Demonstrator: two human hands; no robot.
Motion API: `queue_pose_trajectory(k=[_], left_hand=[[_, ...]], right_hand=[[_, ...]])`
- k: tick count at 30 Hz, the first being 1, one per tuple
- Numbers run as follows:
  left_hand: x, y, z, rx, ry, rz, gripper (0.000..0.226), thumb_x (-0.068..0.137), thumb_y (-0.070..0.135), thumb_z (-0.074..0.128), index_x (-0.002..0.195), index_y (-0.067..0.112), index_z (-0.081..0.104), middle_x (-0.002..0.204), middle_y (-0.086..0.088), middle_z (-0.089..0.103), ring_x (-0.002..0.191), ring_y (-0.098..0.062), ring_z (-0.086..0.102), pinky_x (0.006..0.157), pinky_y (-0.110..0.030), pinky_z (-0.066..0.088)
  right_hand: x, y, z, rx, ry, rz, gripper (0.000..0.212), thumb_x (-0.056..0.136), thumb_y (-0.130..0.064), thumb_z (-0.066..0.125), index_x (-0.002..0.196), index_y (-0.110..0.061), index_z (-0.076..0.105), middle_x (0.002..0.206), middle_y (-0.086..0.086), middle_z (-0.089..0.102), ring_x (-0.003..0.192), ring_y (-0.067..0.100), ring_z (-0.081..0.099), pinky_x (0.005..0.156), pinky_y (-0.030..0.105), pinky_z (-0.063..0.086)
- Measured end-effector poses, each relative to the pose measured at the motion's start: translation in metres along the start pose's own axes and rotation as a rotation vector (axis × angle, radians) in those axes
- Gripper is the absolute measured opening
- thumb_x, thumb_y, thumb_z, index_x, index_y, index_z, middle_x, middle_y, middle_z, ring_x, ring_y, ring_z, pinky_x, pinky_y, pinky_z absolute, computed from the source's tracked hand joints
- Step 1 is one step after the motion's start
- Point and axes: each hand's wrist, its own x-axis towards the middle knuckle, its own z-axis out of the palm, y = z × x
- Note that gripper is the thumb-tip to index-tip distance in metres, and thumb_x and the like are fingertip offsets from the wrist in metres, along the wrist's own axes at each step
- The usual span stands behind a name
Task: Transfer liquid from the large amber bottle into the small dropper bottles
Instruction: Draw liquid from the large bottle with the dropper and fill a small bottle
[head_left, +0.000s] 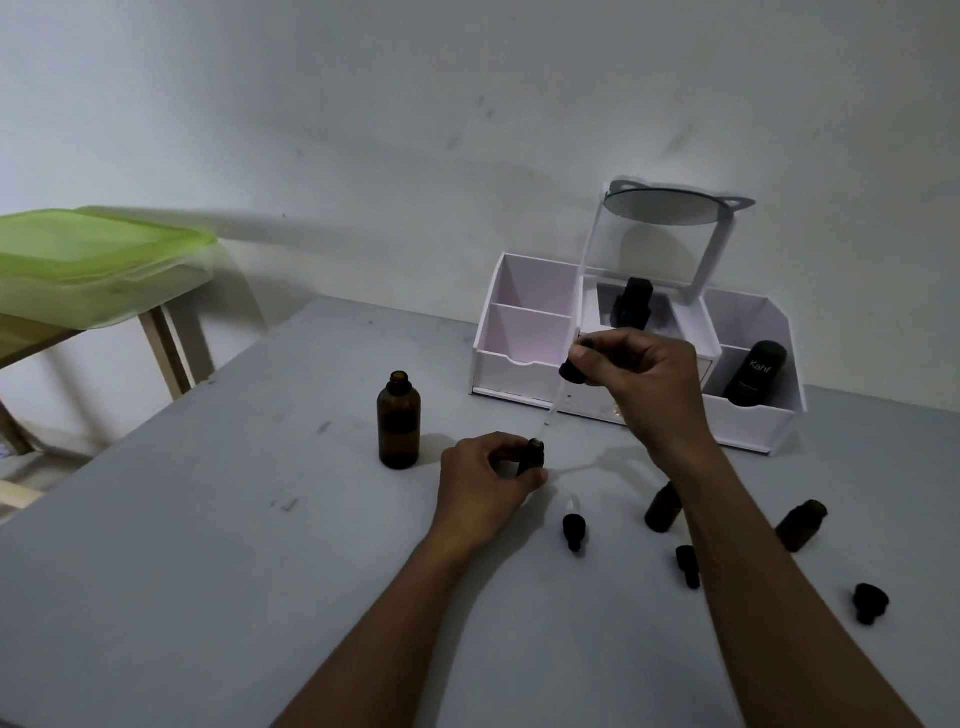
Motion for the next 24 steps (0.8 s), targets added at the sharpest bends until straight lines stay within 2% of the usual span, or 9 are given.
queue_pose_trajectory(k=[2,4,8,11,14,18,22,24], left_hand=[[0.0006,0.0000,0.0007,0.005,-0.001,0.001,0.038,0.075,0.030,0.080,0.111,0.022,0.071,0.107,0.010,0.070,0.086,0.004,0.058,0.073,-0.001,0.040],[0.0014,-0.0005,0.0013,0.016,0.002,0.000,0.038,0.075,0.030,0.080,0.111,0.022,0.071,0.107,0.010,0.069,0.087,0.003,0.058,0.070,0.000,0.039],[0.0020,-0.0014,0.0024,0.011,-0.002,0.000,0.036,0.075,0.029,0.080,0.109,0.024,0.071,0.105,0.012,0.069,0.083,0.008,0.056,0.067,0.002,0.038],[0.0025,-0.0013,0.0023,0.018,0.001,-0.001,0.035,0.075,0.029,0.080,0.109,0.024,0.071,0.106,0.012,0.069,0.082,0.010,0.056,0.068,0.001,0.038],[0.0027,-0.0020,0.0022,0.031,0.006,0.025,0.034,0.076,0.028,0.080,0.109,0.022,0.072,0.106,0.011,0.070,0.082,0.009,0.056,0.069,0.003,0.038],[0.0023,-0.0022,0.0020,0.052,0.007,0.029,0.036,0.076,0.029,0.079,0.111,0.021,0.072,0.109,0.009,0.070,0.090,0.003,0.059,0.083,-0.005,0.042],[0.0033,-0.0030,0.0020,0.045,0.013,0.026,0.036,0.075,0.029,0.081,0.109,0.023,0.072,0.107,0.010,0.070,0.088,0.002,0.060,0.074,-0.001,0.040],[0.0036,-0.0029,0.0021,0.047,0.012,0.015,0.036,0.075,0.029,0.080,0.109,0.024,0.072,0.108,0.011,0.070,0.090,0.000,0.060,0.075,-0.003,0.040]], right_hand=[[-0.0008,0.0015,0.0005,-0.012,0.000,0.002,0.012,0.086,-0.012,0.077,0.087,-0.024,0.077,0.075,-0.009,0.078,0.077,0.011,0.077,0.083,0.036,0.061],[-0.0009,0.0027,0.0005,-0.027,0.002,0.003,0.012,0.086,-0.013,0.077,0.087,-0.024,0.077,0.075,-0.011,0.078,0.077,0.009,0.076,0.083,0.038,0.061],[-0.0012,0.0033,0.0007,-0.059,0.002,-0.001,0.014,0.086,-0.012,0.077,0.086,-0.026,0.075,0.072,-0.019,0.075,0.075,0.003,0.075,0.082,0.032,0.062],[0.0006,0.0046,0.0014,-0.089,0.014,-0.011,0.016,0.086,-0.013,0.077,0.084,-0.028,0.075,0.076,-0.016,0.075,0.075,0.002,0.074,0.082,0.030,0.061],[0.0023,0.0073,0.0018,-0.104,0.011,-0.012,0.006,0.086,-0.014,0.077,0.086,-0.019,0.078,0.079,-0.008,0.077,0.076,0.005,0.074,0.082,0.029,0.061],[0.0035,0.0085,0.0024,-0.114,0.007,-0.031,0.005,0.087,-0.013,0.076,0.086,-0.011,0.080,0.079,-0.003,0.078,0.077,0.009,0.074,0.081,0.029,0.060],[0.0033,0.0078,0.0028,-0.118,0.004,-0.052,0.007,0.086,-0.012,0.076,0.083,-0.017,0.079,0.076,-0.009,0.076,0.073,0.003,0.073,0.075,0.021,0.059],[0.0028,0.0072,0.0023,-0.122,0.002,-0.057,0.010,0.086,-0.012,0.076,0.083,-0.020,0.078,0.075,-0.012,0.075,0.071,0.001,0.072,0.074,0.019,0.058]])
